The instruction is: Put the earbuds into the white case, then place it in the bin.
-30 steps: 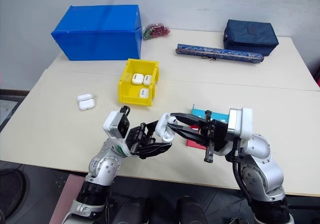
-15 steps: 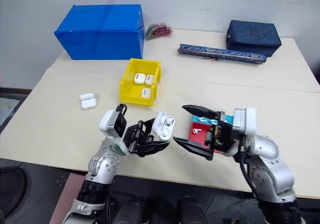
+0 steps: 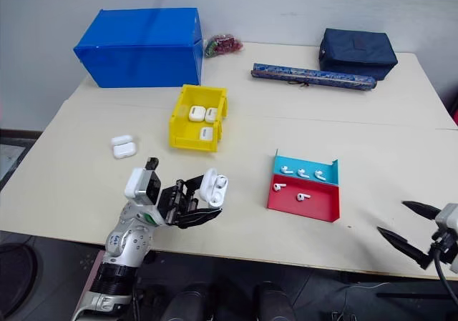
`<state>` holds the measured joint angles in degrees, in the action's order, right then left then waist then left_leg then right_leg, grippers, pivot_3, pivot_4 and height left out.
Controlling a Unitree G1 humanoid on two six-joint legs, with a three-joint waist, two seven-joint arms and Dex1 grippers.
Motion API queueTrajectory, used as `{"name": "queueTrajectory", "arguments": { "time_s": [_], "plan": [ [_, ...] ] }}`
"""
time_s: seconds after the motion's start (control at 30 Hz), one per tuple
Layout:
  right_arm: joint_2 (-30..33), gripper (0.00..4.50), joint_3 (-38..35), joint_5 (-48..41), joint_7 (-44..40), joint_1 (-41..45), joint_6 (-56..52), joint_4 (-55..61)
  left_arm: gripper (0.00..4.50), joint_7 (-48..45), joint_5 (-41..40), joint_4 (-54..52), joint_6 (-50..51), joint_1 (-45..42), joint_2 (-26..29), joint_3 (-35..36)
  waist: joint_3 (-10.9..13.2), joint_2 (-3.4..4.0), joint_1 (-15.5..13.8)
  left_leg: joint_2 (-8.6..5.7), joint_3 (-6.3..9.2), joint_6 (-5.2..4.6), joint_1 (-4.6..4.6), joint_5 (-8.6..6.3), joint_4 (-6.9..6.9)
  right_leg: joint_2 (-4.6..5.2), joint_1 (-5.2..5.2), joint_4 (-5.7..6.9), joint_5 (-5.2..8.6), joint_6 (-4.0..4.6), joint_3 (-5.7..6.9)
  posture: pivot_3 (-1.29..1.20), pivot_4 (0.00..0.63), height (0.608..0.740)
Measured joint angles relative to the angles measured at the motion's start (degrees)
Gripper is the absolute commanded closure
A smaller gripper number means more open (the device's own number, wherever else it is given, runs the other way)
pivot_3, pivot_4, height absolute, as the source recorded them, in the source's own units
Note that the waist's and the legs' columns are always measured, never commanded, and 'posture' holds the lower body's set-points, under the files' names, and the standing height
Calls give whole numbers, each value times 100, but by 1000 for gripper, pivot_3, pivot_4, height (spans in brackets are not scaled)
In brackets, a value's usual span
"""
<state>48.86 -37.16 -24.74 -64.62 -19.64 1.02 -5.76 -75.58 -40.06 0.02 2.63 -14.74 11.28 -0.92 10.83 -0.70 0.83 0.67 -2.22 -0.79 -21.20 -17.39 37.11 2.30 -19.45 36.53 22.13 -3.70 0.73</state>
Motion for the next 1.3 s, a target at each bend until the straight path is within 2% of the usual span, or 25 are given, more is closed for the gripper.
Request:
{"name": "queueTrajectory", "arguments": {
  "time_s": [0.1, 0.33, 0.43, 0.6, 0.73, 0.8, 0.93, 1.17, 1.3],
  "plan": [
    [96, 12, 217, 9, -35, 345, -139, 132, 1731, 44, 25, 4, -56, 6, -28, -11, 0, 6, 84, 0, -1, 16, 1, 9, 2, -1, 0, 9, 0, 0, -1, 0, 150, 740],
    [1382, 12, 1462, -733, 123, 2330, -2885, 1240, 1731, 183, 137, -8, -196, 40, -149, -57, 6, 11, 60, 4, 10, 32, -1, 19, 6, -2, -14, 36, 0, -1, 7, 0, 150, 740],
    [1522, 656, 2337, -999, 335, 3632, -4198, 1477, 1731, 235, 202, 2, -256, 50, -184, -74, 6, 10, 18, 4, 13, 36, -14, 18, 9, 2, -23, 34, -1, -2, 11, 0, 150, 740],
    [1508, 2354, 3760, -706, 504, 5073, -5280, 1445, 1731, 288, 247, 0, -351, 61, -257, -166, 6, 11, -73, 2, 13, 30, -40, 13, 9, 9, -50, 30, -3, -5, 16, 0, 150, 740],
    [1211, 2354, 4748, 39, 796, 6004, -5633, 990, 1731, 304, 282, -8, -423, 120, -274, -229, 6, 11, -61, 2, 11, 32, -69, 13, 14, 11, -82, 38, -3, -6, 19, 0, 150, 740],
    [1082, 2354, 4990, 252, 848, 6189, -5711, 810, 1731, 305, 291, -7, -433, 153, -295, -250, 6, 11, -65, 2, 12, 36, -108, 16, 26, 10, -124, 59, -3, -6, 21, 0, 150, 740],
    [945, 2354, 5690, 871, 892, 6617, -5807, 383, 1731, 302, 294, -5, -455, 174, -282, -242, 6, 11, -61, 2, 13, 36, -111, 16, 35, 12, -135, 88, -4, -7, 25, 0, 150, 740],
    [915, 2354, 6326, 1416, 490, 6767, -5888, 277, 1731, 335, 295, -9, -464, 216, -264, -245, 6, 11, -57, 2, 13, 36, -110, 16, 39, 12, -134, 90, -4, -7, 25, 0, 150, 740],
    [917, 2354, 6384, 1638, 342, 6762, -5777, 247, 1731, 371, 304, -11, -467, 230, -264, -252, 6, 11, -55, 2, 13, 36, -110, 16, 42, 12, -134, 92, -4, -7, 25, 0, 150, 740]
  ]
}}
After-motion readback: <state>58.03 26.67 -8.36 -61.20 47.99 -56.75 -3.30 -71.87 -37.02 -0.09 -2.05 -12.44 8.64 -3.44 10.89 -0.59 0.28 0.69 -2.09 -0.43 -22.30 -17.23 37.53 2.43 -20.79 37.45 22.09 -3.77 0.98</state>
